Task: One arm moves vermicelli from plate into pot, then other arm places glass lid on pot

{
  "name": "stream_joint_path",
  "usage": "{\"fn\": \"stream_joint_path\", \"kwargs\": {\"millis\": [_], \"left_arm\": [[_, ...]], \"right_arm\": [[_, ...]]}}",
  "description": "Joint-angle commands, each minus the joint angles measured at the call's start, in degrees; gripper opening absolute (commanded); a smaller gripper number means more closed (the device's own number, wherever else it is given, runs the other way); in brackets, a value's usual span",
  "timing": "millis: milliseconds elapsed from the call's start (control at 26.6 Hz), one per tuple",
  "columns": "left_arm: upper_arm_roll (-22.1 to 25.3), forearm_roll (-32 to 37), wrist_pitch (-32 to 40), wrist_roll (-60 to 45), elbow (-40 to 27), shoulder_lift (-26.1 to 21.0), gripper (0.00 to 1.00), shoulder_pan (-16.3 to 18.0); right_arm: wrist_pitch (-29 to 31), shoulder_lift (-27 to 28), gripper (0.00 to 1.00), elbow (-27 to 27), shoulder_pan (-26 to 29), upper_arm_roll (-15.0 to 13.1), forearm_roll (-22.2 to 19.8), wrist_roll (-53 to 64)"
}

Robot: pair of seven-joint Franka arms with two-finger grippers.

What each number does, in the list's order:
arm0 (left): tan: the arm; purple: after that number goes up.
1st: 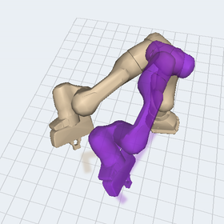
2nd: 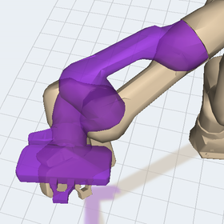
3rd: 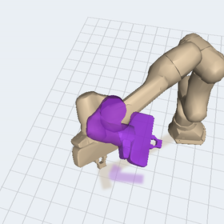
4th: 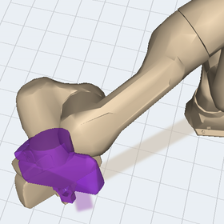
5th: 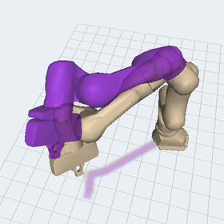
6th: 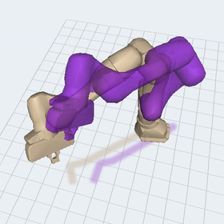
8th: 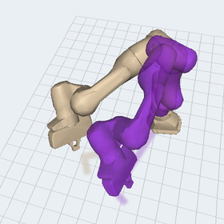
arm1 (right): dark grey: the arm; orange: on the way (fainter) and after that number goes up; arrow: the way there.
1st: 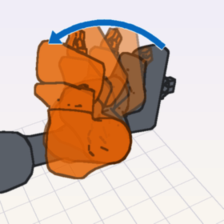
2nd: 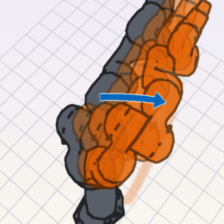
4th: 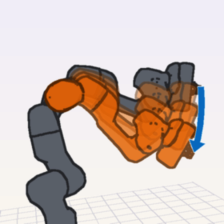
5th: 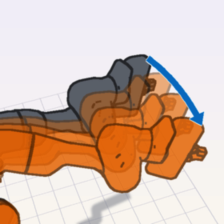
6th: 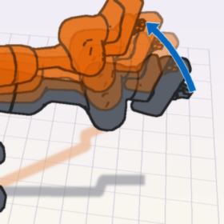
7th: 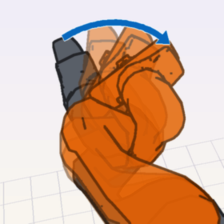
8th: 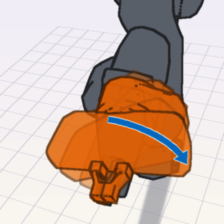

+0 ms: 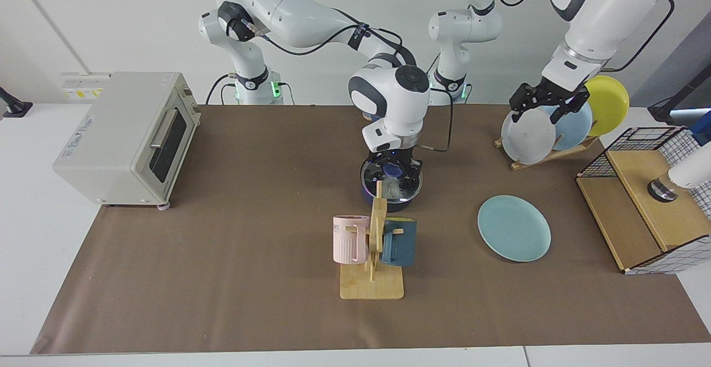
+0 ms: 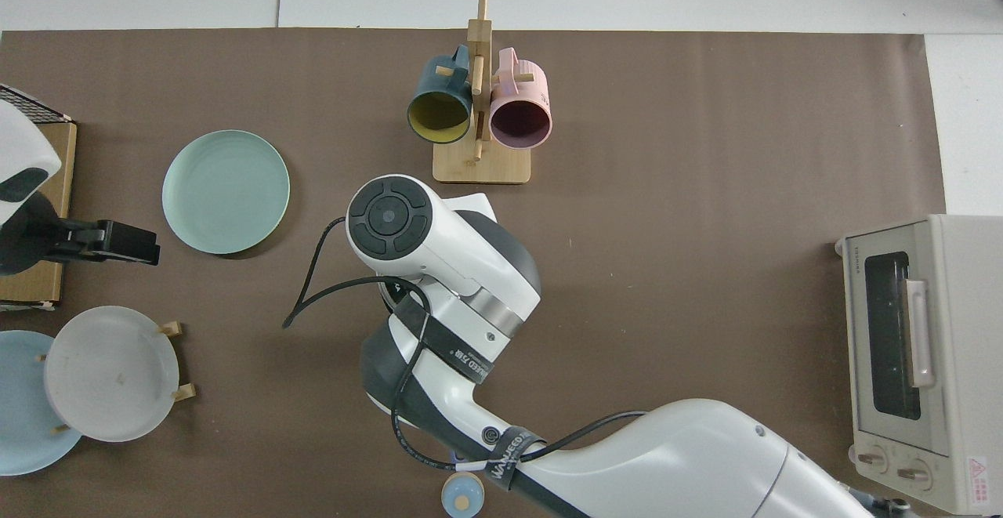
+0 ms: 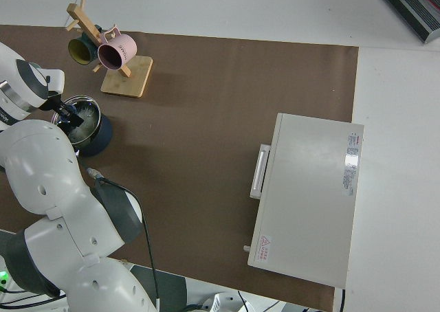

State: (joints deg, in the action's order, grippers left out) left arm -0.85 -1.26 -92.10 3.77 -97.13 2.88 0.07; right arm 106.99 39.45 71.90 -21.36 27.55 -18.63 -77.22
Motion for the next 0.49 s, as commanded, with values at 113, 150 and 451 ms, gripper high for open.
{"fn": "stream_joint_path", "kwargs": {"millis": [113,150,451], "left_arm": [[0.3,1.2,0.0,0.4,-0.4,0.8,1.00,-0.8],[0.3,1.2,0.0,0.4,-0.4,0.8,1.00,-0.7],[0.3,1.2,0.0,0.4,-0.4,0.8,1.00,-0.8]], "right_arm": [[-2.8,-0.1,0.00,0.0,0.3,0.8,-0.8,-2.2],[-2.8,-0.1,0.00,0.0,0.3,0.8,-0.7,-2.2],[-3.3,-0.4,0.00,1.0,0.4,0.9,-0.8,-2.2]]}}
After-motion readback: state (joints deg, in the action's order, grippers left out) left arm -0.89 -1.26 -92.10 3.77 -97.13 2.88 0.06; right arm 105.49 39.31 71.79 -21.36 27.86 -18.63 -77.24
